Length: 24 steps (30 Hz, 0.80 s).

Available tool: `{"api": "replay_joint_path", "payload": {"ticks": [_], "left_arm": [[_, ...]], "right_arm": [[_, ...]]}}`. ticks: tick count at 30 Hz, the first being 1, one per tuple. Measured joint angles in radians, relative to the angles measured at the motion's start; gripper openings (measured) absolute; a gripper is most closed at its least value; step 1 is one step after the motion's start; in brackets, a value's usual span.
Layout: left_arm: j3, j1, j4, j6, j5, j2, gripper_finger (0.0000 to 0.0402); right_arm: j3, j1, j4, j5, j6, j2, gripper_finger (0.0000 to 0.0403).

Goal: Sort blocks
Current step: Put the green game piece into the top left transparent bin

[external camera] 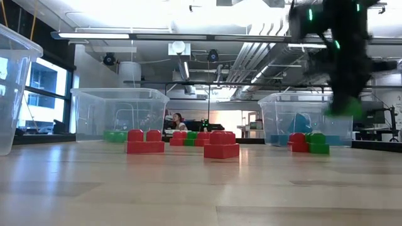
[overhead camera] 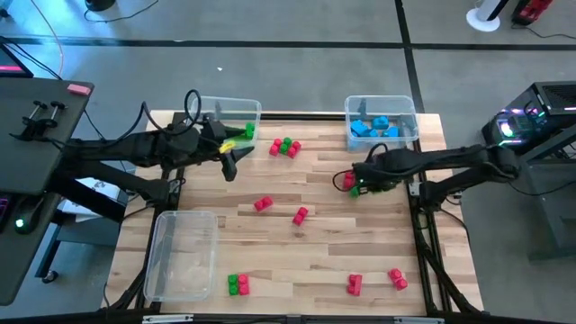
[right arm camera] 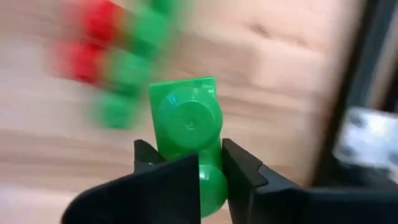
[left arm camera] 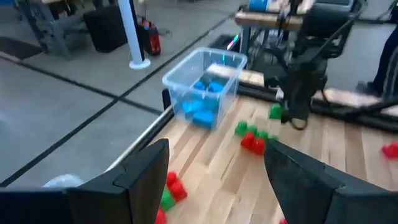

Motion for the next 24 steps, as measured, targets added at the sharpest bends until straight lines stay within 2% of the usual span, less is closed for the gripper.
{"api": "replay_joint_path", "payload": {"ticks": [5, 8, 12, 15, 18, 21, 24], "left_arm": [[0.0, 0.02, 0.133, -0.011, 0.023, 0.061, 0.0247], [0.0, 0.038, 0.202, -0.019, 0.129, 0.124, 0.0247], [0.0, 0.044, 0.334, -0.018, 0.359, 0.22, 0.0247], [0.0, 0.043, 0.412, -0.017, 0.47, 0.269, 0.0247], [0.0, 0.044, 0.435, 0.021, 0.478, 0.292, 0.0247], [0.0, 0.04, 0.421, 0.154, 0.477, 0.306, 0.0247], [0.0, 0.037, 0.408, 0.193, 0.479, 0.316, 0.0247]], "right_arm": [[0.189, 0.06, 0.164, 0.142, -0.117, -0.067, 0.0008], [0.287, 0.089, 0.364, 0.197, -0.277, -0.071, 0.0004], [0.352, 0.106, 0.67, 0.156, -0.525, -0.067, 0.0002], [0.37, 0.118, 0.766, 0.123, -0.609, -0.053, 0.0002], [0.375, 0.134, 0.768, 0.047, -0.643, -0.036, 0.0001], [0.375, 0.147, 0.77, -0.041, -0.645, -0.007, 0.0001], [0.375, 0.159, 0.804, -0.043, -0.636, 0.03, 0.0001]]}}
